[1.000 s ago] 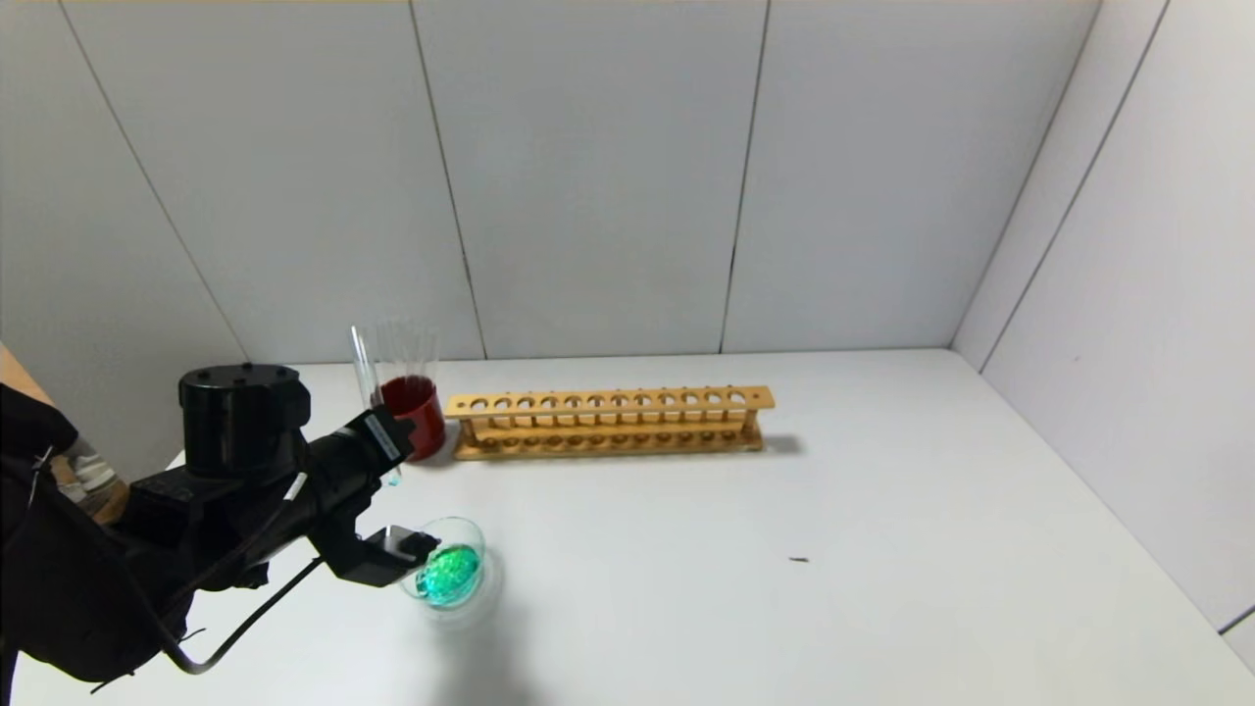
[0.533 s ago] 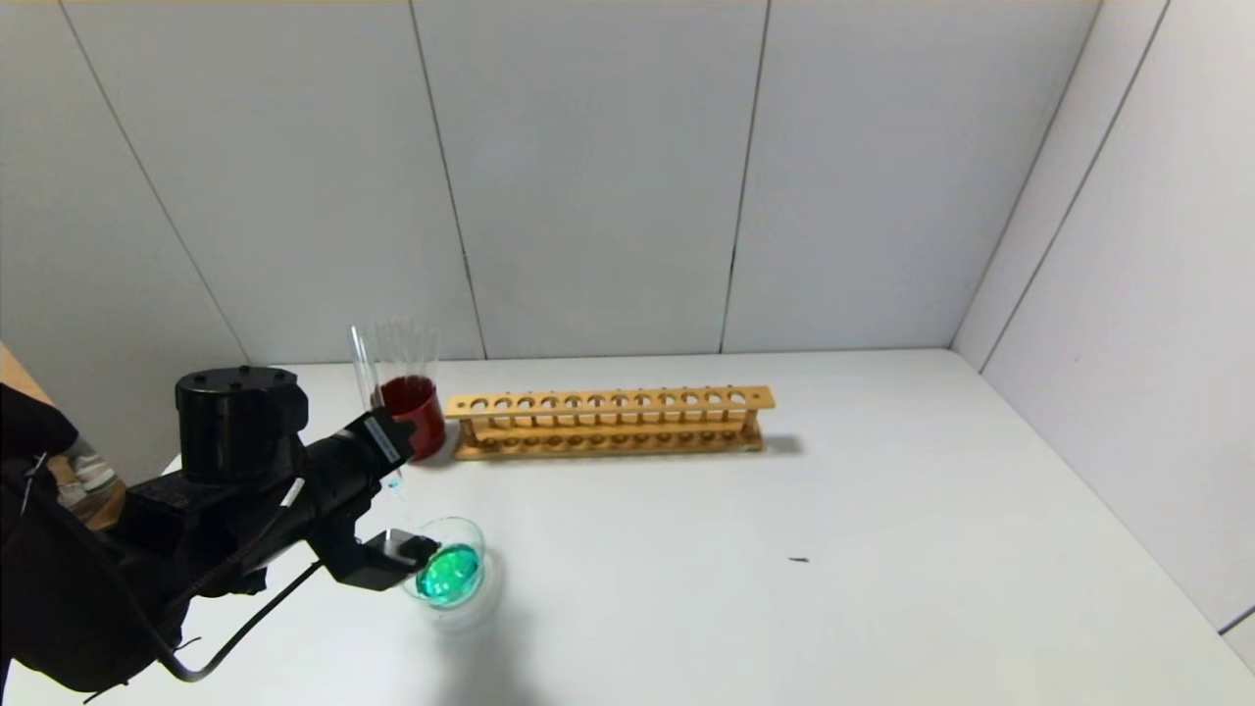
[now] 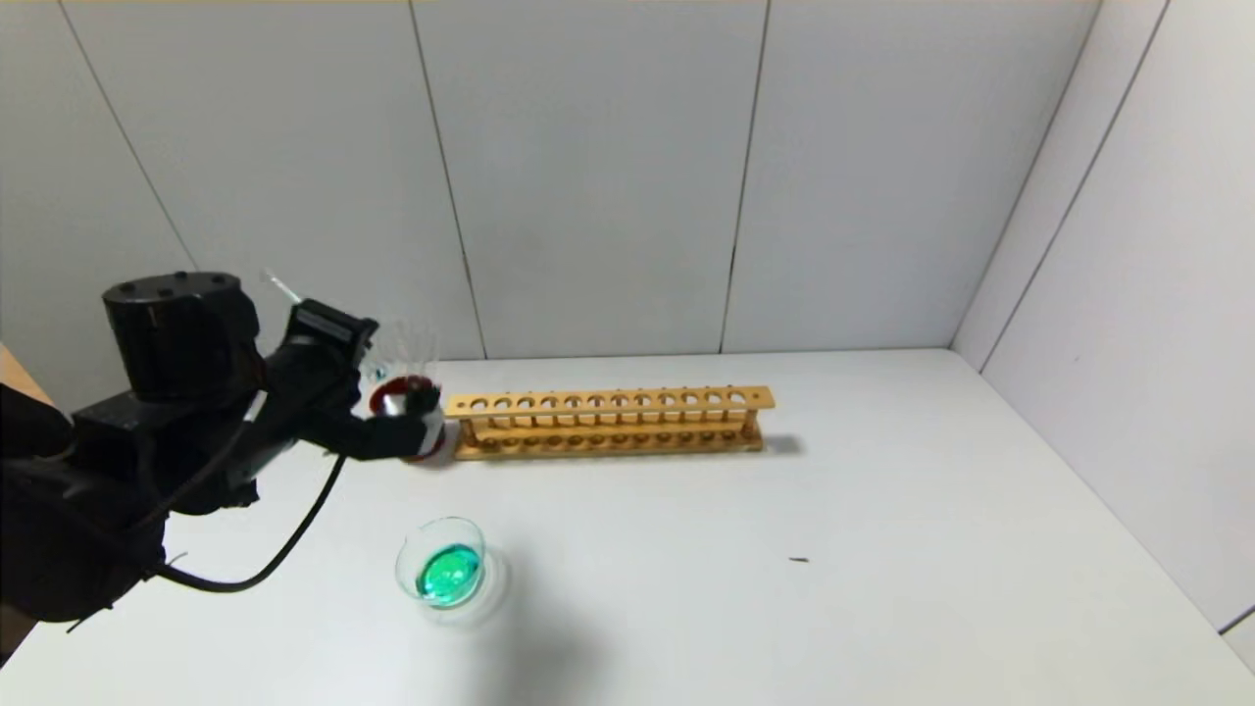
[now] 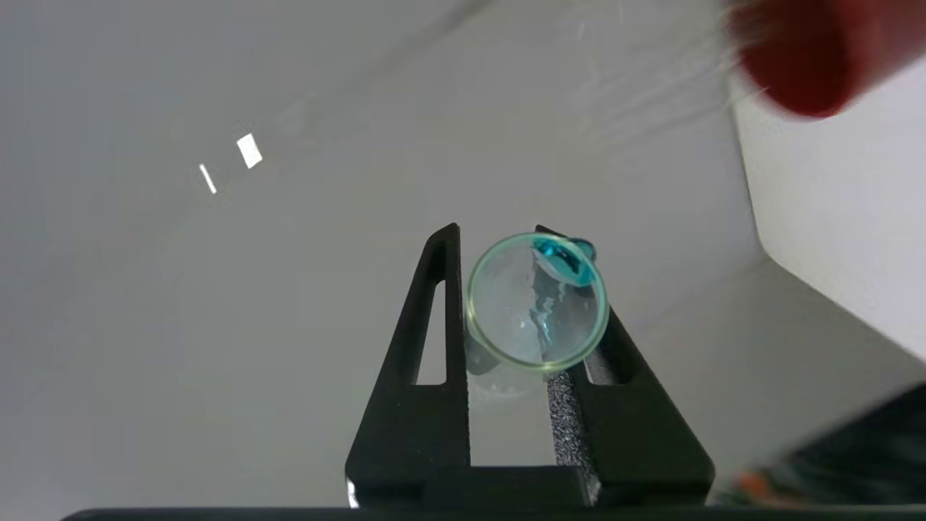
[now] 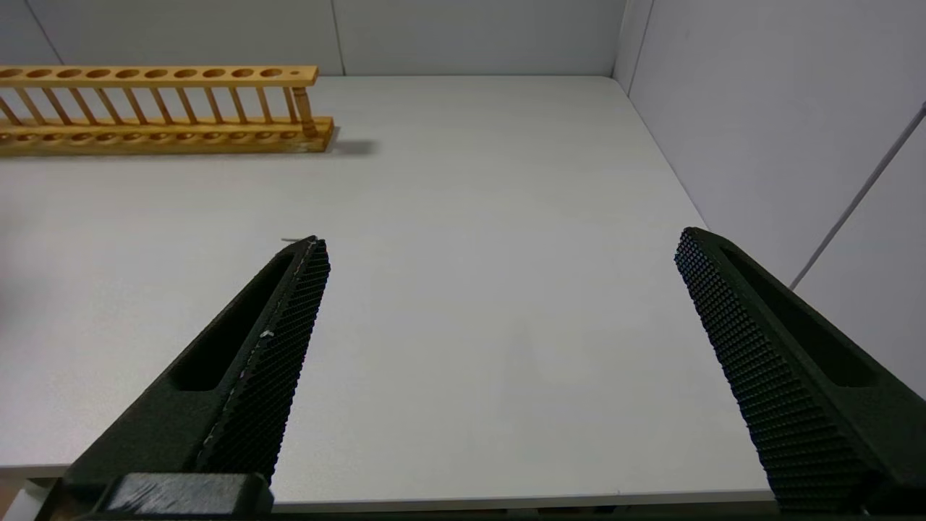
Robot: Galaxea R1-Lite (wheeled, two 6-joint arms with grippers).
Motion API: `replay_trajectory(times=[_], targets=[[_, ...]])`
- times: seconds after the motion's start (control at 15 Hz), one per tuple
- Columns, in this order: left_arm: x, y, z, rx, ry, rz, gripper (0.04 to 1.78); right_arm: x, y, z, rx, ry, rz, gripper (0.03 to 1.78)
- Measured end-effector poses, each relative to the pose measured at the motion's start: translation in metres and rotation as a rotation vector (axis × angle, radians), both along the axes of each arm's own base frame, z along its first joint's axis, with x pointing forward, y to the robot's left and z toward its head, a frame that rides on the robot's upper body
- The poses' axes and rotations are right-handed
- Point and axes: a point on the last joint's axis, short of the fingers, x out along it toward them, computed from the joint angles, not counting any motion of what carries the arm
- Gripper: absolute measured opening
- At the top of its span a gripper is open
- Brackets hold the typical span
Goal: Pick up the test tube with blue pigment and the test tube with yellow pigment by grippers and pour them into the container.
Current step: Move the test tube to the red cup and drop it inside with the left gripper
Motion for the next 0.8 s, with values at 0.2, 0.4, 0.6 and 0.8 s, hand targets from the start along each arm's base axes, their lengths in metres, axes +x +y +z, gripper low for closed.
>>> replay_trajectory(times=[0.2, 0.4, 0.6, 0.8], targets=[[0.01, 0.011, 0.046, -0.364, -0.06, 0.224, 0.35, 0.0, 0.0, 0.0, 0.0, 0.0, 0.0, 1.75], [0.016, 0.033, 0.082, -0.787, -0.012, 0.337, 0.35, 0.0, 0.0, 0.0, 0.0, 0.0, 0.0, 1.75], [0.021, 0.048, 0.088, -1.22, 0.204, 0.314, 0.35, 0.0, 0.0, 0.0, 0.0, 0.0, 0.0, 1.75], [0.039, 0.053, 0.089, -1.582, 0.315, 0.222, 0.35, 0.0, 0.0, 0.0, 0.0, 0.0, 0.0, 1.75]])
